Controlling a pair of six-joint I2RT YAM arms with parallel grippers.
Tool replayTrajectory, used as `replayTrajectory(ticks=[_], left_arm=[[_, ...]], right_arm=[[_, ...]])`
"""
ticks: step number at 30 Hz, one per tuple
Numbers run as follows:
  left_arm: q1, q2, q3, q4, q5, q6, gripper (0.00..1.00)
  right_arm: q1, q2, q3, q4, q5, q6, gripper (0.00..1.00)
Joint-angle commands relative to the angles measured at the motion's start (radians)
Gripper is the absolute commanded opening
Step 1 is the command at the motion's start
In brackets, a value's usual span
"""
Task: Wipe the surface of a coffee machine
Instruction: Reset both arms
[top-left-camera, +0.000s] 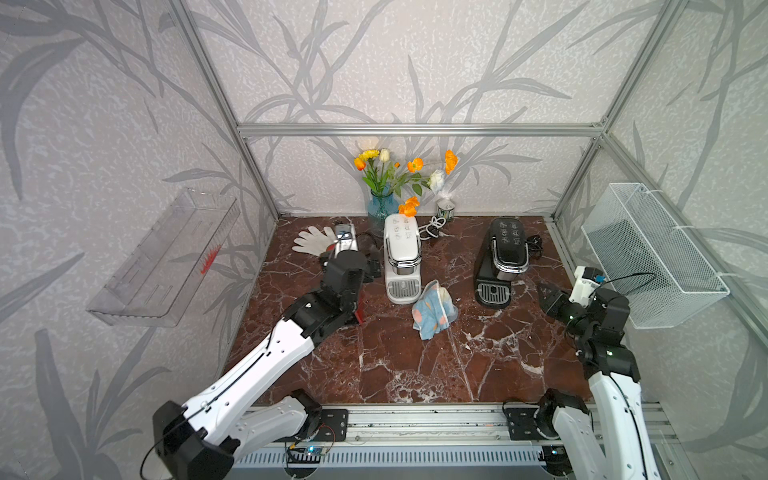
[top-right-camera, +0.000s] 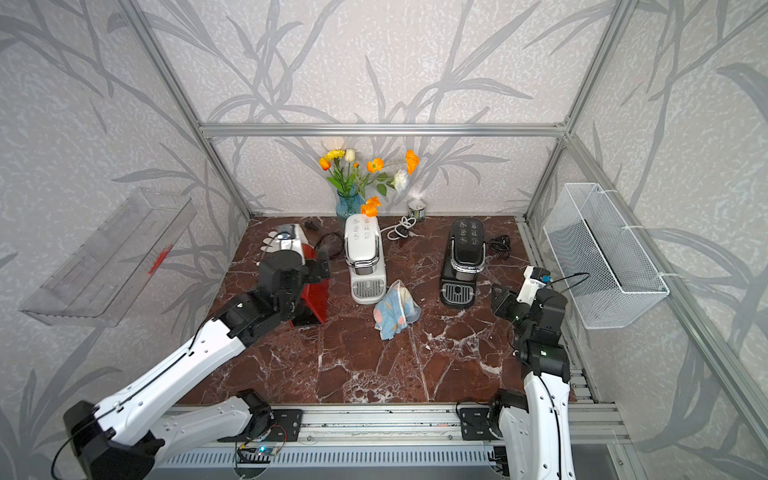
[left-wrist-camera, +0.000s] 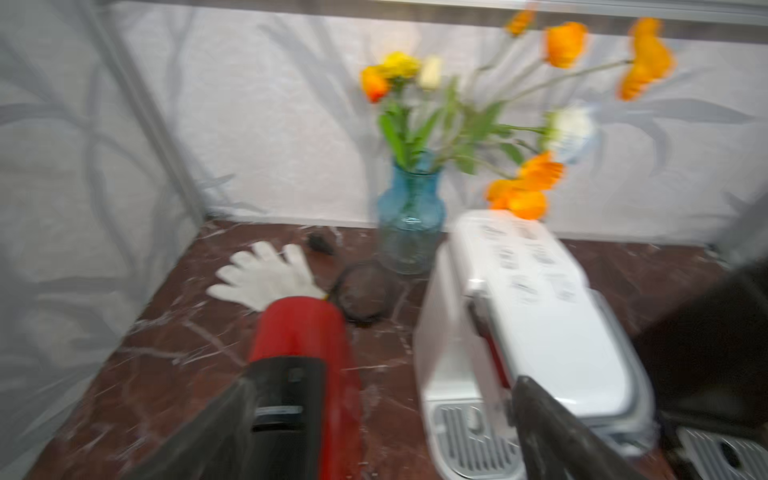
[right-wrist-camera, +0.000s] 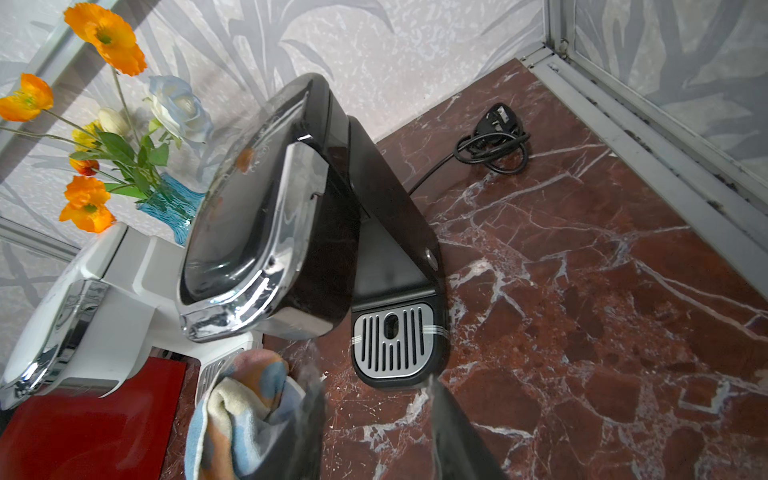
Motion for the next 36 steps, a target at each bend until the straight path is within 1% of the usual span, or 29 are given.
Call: replayTrajectory(ticks=[1,3,5,7,9,10,12,15,17,18,20,21,22,23,25,27,28,29,30,31,33,34,35,36], left_arm=[[0.129,-0.121,-0.071,-0.056,-0.066,-0.091,0.95],[0.224,-0.169,-0.114,-0.029,-0.069,-0.137,0.96],[0.331,-0.178,-0.164,0.029,0.002,-0.171,0.95],[0.426,-0.126,-0.179,0.054,0.068,-0.187,0.95],[0.497,-0.046,-0.181,0.072,0.120,-0.189,0.96],[0.525,0.003,-0.194,0.111,0.142,-0.172,0.96],[0.552,0.081,-0.223,0.192,0.152,-0.135,0.96],[0.569,0.176,-0.311,0.397,0.158,-0.029,0.97],[0.571,0.224,-0.377,0.536,0.158,0.056,0.97],[0.572,0.239,-0.408,0.586,0.156,0.092,0.97],[0.574,0.271,-0.466,0.698,0.158,0.137,0.97],[0.580,0.290,-0.485,0.739,0.178,0.145,0.97],[0.593,0.310,-0.490,0.741,0.215,0.133,0.97],[0.602,0.335,-0.495,0.759,0.238,0.127,0.97],[0.609,0.394,-0.507,0.833,0.249,0.126,0.96],[0.611,0.417,-0.529,0.905,0.300,0.142,0.95],[0.611,0.416,-0.528,0.904,0.331,0.152,0.95],[0.610,0.418,-0.528,0.904,0.356,0.163,0.95],[0.611,0.423,-0.531,0.918,0.375,0.172,0.95],[0.611,0.427,-0.527,0.916,0.400,0.182,0.96],[0.611,0.448,-0.517,0.921,0.473,0.214,0.96],[0.607,0.472,-0.514,0.940,0.516,0.236,0.96],[0.606,0.496,-0.520,0.981,0.555,0.263,0.97],[0.606,0.493,-0.532,0.990,0.570,0.262,0.97]], right_arm=[[0.001,0.014,-0.016,-0.004,0.025,-0.014,0.43],[0.003,0.025,-0.024,0.016,0.030,-0.003,0.43],[0.007,0.042,-0.034,0.045,0.050,0.016,0.43],[0.015,0.067,-0.040,0.065,0.087,0.027,0.43],[0.025,0.097,-0.048,0.090,0.146,0.023,0.44],[0.031,0.117,-0.055,0.110,0.178,0.015,0.45],[0.047,0.156,-0.072,0.156,0.243,0.003,0.45],[0.107,0.216,-0.106,0.254,0.360,-0.041,0.46],[0.170,0.251,-0.147,0.355,0.536,-0.037,0.49],[0.197,0.268,-0.170,0.415,0.597,-0.048,0.49],[0.245,0.320,-0.226,0.577,0.705,-0.114,0.52],[0.271,0.360,-0.244,0.651,0.749,-0.159,0.54],[0.290,0.404,-0.249,0.702,0.783,-0.195,0.58],[0.301,0.442,-0.250,0.736,0.794,-0.216,0.60],[0.309,0.531,-0.265,0.840,0.761,-0.228,0.61],[0.317,0.600,-0.294,1.008,0.733,-0.236,0.67],[0.324,0.625,-0.310,1.102,0.724,-0.243,0.67],[0.334,0.656,-0.318,1.175,0.722,-0.286,0.67],[0.344,0.680,-0.325,1.218,0.719,-0.312,0.67],[0.345,0.722,-0.331,1.270,0.695,-0.316,0.67],[0.350,0.833,-0.342,1.446,0.626,-0.370,0.68],[0.352,0.844,-0.337,1.444,0.575,-0.391,0.69],[0.355,0.837,-0.321,1.384,0.543,-0.398,0.69],[0.357,0.845,-0.310,1.352,0.541,-0.395,0.72]])
